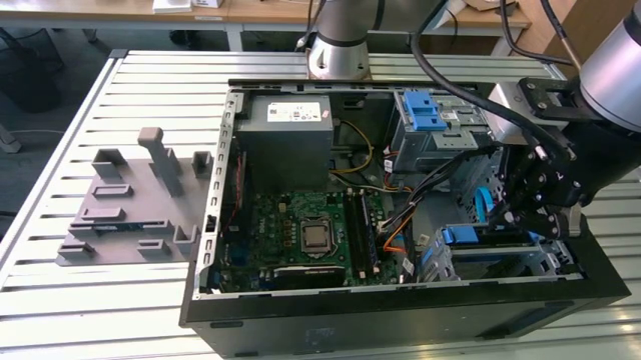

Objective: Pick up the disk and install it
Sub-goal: 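Insert the second disk wire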

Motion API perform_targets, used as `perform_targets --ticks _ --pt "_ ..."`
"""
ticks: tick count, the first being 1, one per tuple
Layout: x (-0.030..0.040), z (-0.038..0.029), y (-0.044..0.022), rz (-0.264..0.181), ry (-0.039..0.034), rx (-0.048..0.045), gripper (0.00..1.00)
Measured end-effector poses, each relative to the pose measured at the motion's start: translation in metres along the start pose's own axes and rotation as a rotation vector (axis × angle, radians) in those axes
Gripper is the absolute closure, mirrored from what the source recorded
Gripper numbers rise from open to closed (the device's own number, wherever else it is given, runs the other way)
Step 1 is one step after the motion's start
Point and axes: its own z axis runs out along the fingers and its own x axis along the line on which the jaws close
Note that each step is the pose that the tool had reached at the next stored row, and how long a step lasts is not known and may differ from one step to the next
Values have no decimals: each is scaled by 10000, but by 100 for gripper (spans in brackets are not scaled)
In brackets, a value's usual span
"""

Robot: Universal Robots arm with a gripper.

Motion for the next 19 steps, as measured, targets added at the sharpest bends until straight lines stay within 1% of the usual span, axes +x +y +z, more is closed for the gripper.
perform_targets --ticks 6,10,15,19 --pt "2 54 -16 0 0 0 89" --pt "3 77 -30 0 3 0 89" --pt "2 75 -37 1 -2 0 89" --pt "-1 25 -36 0 -1 0 89"
